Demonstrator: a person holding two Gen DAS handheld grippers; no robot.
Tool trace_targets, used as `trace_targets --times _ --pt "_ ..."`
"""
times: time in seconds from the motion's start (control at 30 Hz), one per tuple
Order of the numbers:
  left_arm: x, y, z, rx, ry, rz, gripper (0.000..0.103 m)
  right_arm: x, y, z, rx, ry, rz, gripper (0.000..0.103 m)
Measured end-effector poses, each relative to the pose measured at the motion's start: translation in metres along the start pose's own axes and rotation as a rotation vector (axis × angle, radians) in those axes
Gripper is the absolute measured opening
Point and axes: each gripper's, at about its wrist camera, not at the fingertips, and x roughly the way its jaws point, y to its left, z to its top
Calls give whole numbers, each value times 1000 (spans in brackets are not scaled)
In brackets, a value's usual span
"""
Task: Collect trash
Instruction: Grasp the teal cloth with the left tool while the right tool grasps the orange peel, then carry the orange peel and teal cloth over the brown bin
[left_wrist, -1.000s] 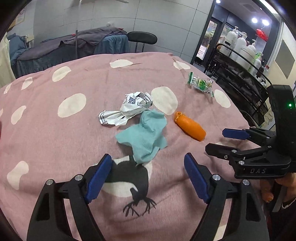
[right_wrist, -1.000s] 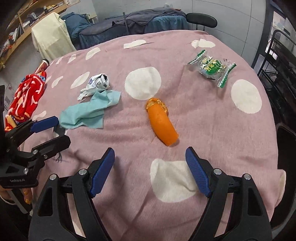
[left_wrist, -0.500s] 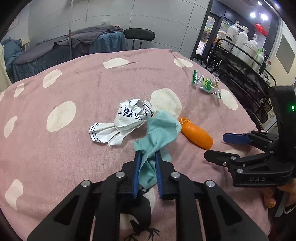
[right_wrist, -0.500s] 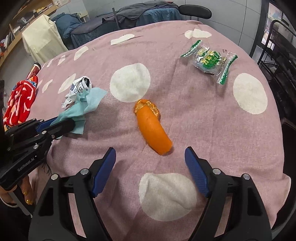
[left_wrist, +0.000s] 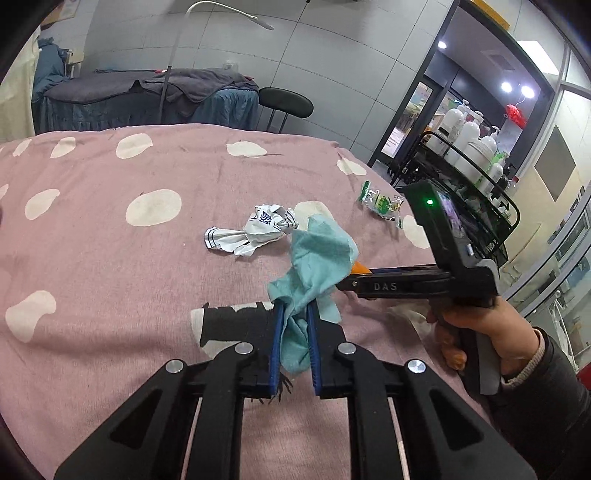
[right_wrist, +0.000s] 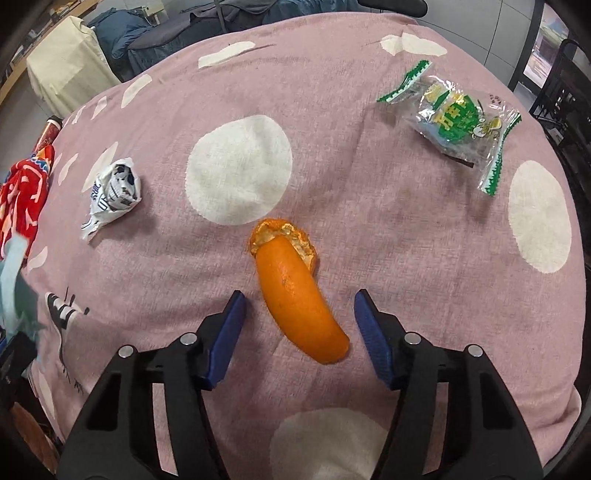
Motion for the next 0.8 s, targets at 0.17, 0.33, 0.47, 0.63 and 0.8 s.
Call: trace_targets --times 0.17,0.33,0.47,0.63,0.8 --pt "-2 1 -9 -24 5 -15 13 5 4 6 -10 -4 -14 46" --pt "-1 -1 -15 -31 15 -19 13 5 3 7 7 -13 7 25" --pt "-6 -1 -20 -35 11 -22 13 -10 -12 -2 36 -46 50 23" --pt "-8 -1 -25 -45 15 -34 13 -35 -19 -15 56 -99 98 22" --pt "-10 -13 -30 -42 14 -73 13 -62 -22 -36 57 -159 124 22"
